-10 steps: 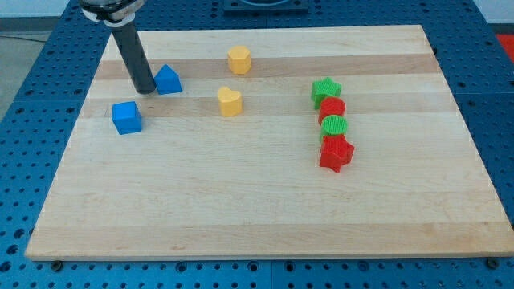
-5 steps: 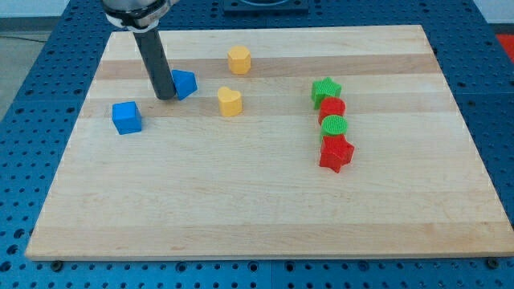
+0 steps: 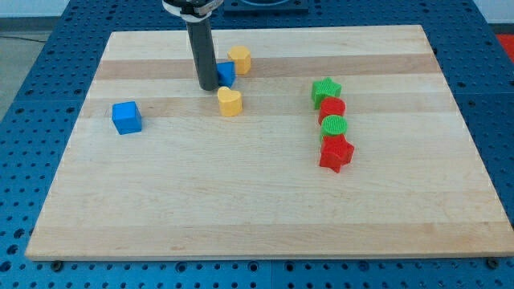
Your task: Move the blue triangle below the yellow hexagon
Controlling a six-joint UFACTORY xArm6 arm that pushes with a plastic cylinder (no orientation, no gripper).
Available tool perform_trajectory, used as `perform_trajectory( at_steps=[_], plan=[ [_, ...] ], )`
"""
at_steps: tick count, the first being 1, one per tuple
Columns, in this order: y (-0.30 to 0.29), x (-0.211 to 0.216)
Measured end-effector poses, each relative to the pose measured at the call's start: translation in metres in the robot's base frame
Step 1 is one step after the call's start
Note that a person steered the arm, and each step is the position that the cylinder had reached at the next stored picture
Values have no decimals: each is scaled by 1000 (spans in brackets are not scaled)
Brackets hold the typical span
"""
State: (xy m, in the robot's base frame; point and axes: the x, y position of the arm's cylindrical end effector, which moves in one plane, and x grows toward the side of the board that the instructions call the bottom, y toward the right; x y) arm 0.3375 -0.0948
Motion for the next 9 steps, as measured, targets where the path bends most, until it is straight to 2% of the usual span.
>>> perform_trajectory(
  at_steps=[3, 5, 7, 9],
  plan=[
    [7, -3],
    [-9, -4],
    [16, -29],
    [8, -29]
  ],
)
